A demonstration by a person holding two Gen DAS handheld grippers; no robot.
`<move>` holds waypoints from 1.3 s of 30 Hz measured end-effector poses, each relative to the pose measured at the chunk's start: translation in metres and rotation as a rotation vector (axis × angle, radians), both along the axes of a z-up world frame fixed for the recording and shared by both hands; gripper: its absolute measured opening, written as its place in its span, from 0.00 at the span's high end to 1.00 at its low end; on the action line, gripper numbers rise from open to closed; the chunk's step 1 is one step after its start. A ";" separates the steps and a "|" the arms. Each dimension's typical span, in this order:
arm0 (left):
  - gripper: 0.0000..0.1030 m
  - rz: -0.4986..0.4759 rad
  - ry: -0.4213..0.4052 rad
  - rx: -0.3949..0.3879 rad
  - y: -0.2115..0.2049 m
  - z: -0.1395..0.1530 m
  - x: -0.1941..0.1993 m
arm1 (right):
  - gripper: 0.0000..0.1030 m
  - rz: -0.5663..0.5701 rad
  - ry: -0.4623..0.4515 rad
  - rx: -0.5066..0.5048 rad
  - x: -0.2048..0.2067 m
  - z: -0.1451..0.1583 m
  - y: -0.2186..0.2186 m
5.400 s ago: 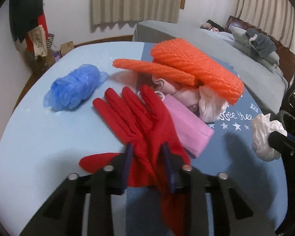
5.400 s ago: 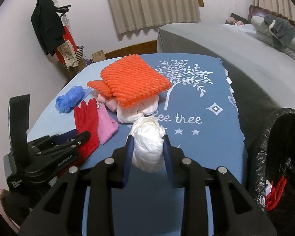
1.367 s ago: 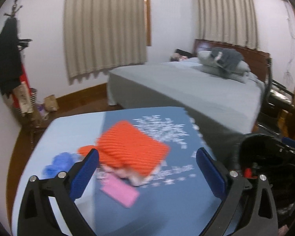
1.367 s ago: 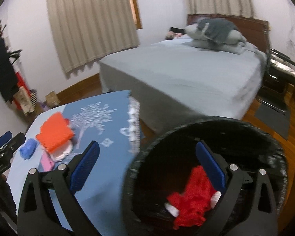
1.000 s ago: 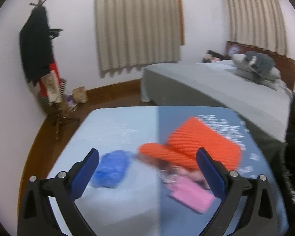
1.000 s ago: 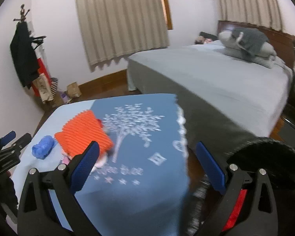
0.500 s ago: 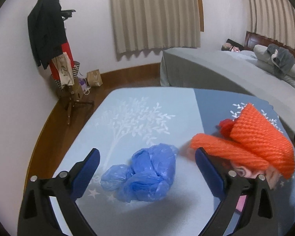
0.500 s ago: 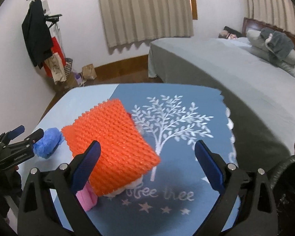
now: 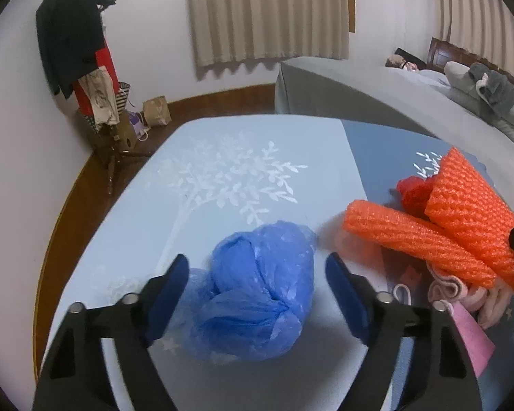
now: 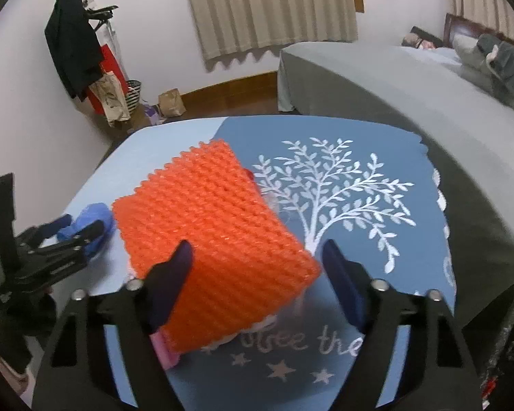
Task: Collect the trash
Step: 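Grasp the blue plastic bag with the left gripper while the right grasps the orange mesh bag, then carry the blue bag and orange mesh over the bin and open both grippers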
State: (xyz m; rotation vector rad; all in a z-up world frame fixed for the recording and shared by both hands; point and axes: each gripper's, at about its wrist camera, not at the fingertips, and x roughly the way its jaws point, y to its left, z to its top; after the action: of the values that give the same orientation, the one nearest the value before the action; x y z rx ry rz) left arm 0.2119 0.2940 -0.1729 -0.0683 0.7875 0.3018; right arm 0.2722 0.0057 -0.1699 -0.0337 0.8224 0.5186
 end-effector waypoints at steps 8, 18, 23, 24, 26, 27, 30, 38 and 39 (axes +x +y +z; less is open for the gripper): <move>0.50 -0.004 0.005 -0.035 -0.002 0.002 0.002 | 0.70 0.021 -0.016 0.024 -0.013 0.012 -0.004; 0.53 0.005 -0.087 -0.029 -0.015 0.035 -0.025 | 0.81 0.029 -0.041 0.059 -0.029 0.030 -0.022; 0.53 0.006 -0.136 -0.019 -0.027 0.060 -0.044 | 0.83 0.028 -0.063 0.087 -0.041 0.042 -0.031; 0.53 0.002 -0.144 -0.018 -0.030 0.064 -0.047 | 0.84 0.025 -0.068 0.092 -0.044 0.044 -0.033; 0.53 -0.012 -0.160 -0.022 -0.038 0.074 -0.053 | 0.84 0.019 -0.080 0.102 -0.050 0.050 -0.038; 0.53 -0.017 -0.164 -0.022 -0.042 0.078 -0.055 | 0.84 0.016 -0.085 0.104 -0.051 0.052 -0.039; 0.53 -0.043 -0.179 -0.026 -0.058 0.090 -0.062 | 0.84 0.003 -0.099 0.113 -0.058 0.060 -0.047; 0.53 -0.122 -0.214 -0.050 -0.092 0.108 -0.074 | 0.84 -0.042 -0.131 0.128 -0.076 0.073 -0.077; 0.53 -0.130 -0.215 -0.052 -0.095 0.109 -0.075 | 0.84 -0.053 -0.131 0.129 -0.078 0.073 -0.083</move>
State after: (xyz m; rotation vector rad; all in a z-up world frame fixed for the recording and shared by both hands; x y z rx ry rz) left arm 0.1370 0.1992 -0.0641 -0.0959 0.5833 0.1474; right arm 0.1941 -0.0774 -0.0970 0.0726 0.6593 0.5131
